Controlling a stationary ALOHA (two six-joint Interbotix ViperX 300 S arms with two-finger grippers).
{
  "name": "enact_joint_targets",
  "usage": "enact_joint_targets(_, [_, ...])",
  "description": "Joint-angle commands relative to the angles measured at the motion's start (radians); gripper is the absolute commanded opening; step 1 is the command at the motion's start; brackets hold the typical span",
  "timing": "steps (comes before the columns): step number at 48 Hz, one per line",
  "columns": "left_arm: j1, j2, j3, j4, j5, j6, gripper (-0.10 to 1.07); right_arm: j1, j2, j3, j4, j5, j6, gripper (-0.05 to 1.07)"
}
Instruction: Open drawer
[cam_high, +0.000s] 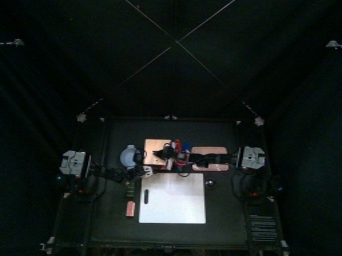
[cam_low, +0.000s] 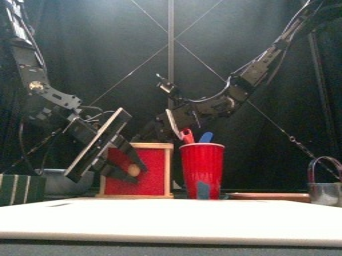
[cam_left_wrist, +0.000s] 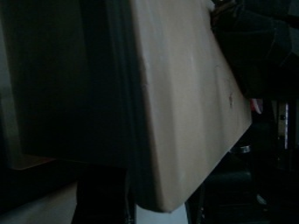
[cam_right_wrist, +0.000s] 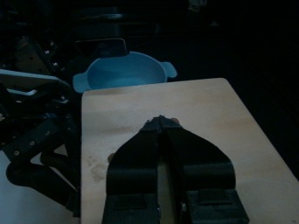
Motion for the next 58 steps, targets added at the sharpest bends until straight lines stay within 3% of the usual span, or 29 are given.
enact_joint_targets(1, [0.006, -0.014, -0.009, -0.005, 0.008, -0.003, 0.56, 0.003, -0.014, 0.008, 0.002, 0.012, 0.000, 0.04])
enact_joint_targets(16, [-0.032, -0.041, -0.018, -0.003, 0.094, -0.003, 0.47, -0.003, -0.014, 0.002, 0.003, 0.038, -0.006, 0.04])
enact_joint_targets(58, [-0.183, -0.038, -0.043, -0.011, 0.199, -0.006, 0.47, -0.037, -0.015, -0.057, -0.046, 0.149, -0.009, 0.04])
